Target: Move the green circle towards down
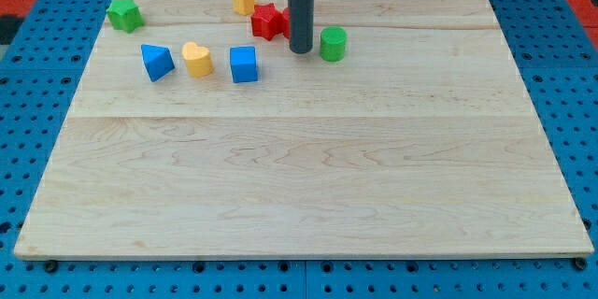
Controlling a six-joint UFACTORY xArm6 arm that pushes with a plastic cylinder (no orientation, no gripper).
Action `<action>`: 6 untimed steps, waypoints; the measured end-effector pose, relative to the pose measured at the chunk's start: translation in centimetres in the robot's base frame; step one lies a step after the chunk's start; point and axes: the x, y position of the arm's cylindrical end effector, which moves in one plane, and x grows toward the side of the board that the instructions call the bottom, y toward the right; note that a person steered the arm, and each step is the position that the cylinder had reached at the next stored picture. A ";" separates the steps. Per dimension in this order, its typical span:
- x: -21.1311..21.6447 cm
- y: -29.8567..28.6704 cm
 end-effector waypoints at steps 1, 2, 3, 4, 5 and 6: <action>-2.4 0.0; -2.0 4.9; 1.2 6.8; 1.1 8.2; 2.1 9.9; 5.9 9.6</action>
